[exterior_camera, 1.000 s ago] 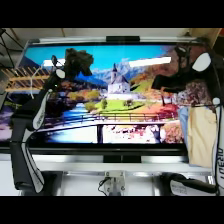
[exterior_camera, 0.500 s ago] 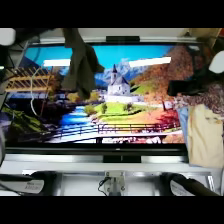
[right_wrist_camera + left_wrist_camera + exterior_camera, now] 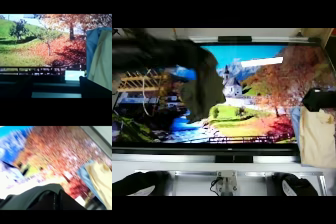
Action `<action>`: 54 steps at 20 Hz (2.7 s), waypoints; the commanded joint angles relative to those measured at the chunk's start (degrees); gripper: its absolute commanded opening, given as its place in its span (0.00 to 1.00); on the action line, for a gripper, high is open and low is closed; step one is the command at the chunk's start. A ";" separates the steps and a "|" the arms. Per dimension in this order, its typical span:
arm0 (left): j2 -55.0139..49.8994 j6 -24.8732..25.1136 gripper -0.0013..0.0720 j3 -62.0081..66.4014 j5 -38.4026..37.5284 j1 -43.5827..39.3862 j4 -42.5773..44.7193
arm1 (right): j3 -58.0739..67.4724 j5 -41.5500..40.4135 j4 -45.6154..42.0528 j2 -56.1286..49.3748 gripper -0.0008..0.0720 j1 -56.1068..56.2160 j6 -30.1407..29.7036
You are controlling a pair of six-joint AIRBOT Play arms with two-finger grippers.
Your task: Fold the shirts.
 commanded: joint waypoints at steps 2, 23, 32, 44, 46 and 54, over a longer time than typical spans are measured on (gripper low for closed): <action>-8.15 -5.86 0.06 -14.51 18.86 -18.01 -3.34 | -0.09 1.20 -1.14 0.57 0.95 0.04 0.48; -0.98 -3.45 0.93 -51.98 0.04 22.01 -4.20 | -28.46 -8.90 21.44 -26.56 0.95 -11.08 -8.24; -7.21 -5.18 0.65 -52.39 16.96 19.91 -10.34 | -29.03 -15.69 19.12 -26.58 0.95 -11.04 -8.55; -3.63 -1.49 0.06 -51.36 12.57 21.03 -10.27 | -31.69 -19.93 23.52 -35.41 0.95 -10.19 -14.12; -2.34 -1.51 0.06 -51.30 12.50 20.96 -10.27 | -33.29 -20.33 23.52 -36.46 0.95 -7.48 -16.41; 6.99 -1.40 0.06 -45.22 10.78 21.05 -4.46 | -30.47 -24.28 26.45 -33.27 0.11 0.46 -14.73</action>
